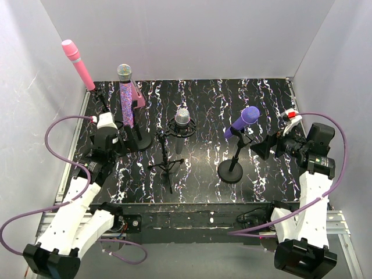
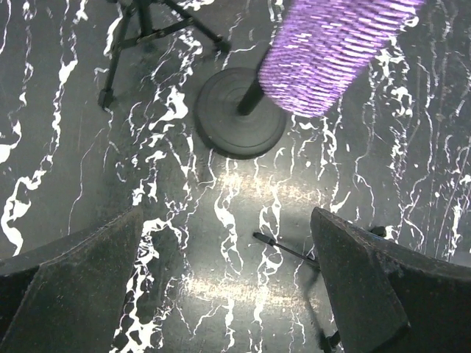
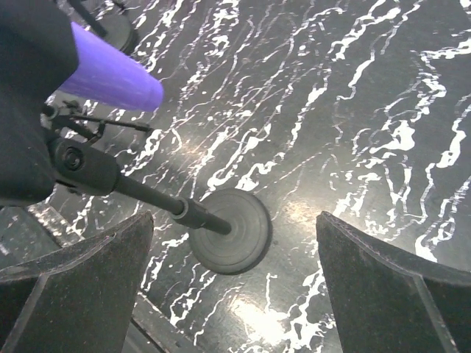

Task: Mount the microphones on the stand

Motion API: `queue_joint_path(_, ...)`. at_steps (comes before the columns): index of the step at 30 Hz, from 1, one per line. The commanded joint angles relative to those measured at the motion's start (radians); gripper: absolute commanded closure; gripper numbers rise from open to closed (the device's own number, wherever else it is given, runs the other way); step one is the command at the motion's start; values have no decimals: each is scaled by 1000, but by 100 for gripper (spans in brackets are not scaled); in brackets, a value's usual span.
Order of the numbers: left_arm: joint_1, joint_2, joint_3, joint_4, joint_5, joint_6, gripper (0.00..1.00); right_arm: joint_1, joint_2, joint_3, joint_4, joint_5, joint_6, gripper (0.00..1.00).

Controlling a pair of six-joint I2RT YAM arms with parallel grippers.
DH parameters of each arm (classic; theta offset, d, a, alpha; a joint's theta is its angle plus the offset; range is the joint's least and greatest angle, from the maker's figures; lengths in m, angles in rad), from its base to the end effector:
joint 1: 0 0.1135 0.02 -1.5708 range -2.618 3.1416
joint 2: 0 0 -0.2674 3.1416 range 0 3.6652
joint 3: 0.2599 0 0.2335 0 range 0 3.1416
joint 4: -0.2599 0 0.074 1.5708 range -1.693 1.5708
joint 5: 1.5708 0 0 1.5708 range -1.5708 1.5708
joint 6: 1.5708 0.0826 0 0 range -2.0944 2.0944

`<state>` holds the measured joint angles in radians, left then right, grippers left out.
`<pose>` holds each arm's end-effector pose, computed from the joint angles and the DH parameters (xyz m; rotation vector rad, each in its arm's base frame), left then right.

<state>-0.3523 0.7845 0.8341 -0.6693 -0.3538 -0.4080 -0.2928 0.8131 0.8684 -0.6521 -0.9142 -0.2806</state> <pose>0.1755 -0.0340 0.2856 -0.2563 2.1321 -0.0536 0.1732 0.0161 0.3102 -0.4850 1.9099 0.6141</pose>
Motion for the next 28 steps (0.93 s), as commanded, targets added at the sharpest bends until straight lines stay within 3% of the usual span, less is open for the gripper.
queue_joint_path(1,130,2,20,-10,150,-17,2,-5,-41,3,100,107,98,2)
queue_joint_path(6,157,-21,129,-19,269,15,2,-5,-39,14,120,221,244,4)
queue_joint_path(12,159,-40,227,-75,253,80,2,-5,-34,32,155,325,452,3)
queue_joint_path(16,157,-67,214,-76,251,80,2,-5,-34,60,137,394,492,2)
queue_joint_path(28,157,-102,197,-84,227,90,2,-5,-51,35,166,365,523,2)
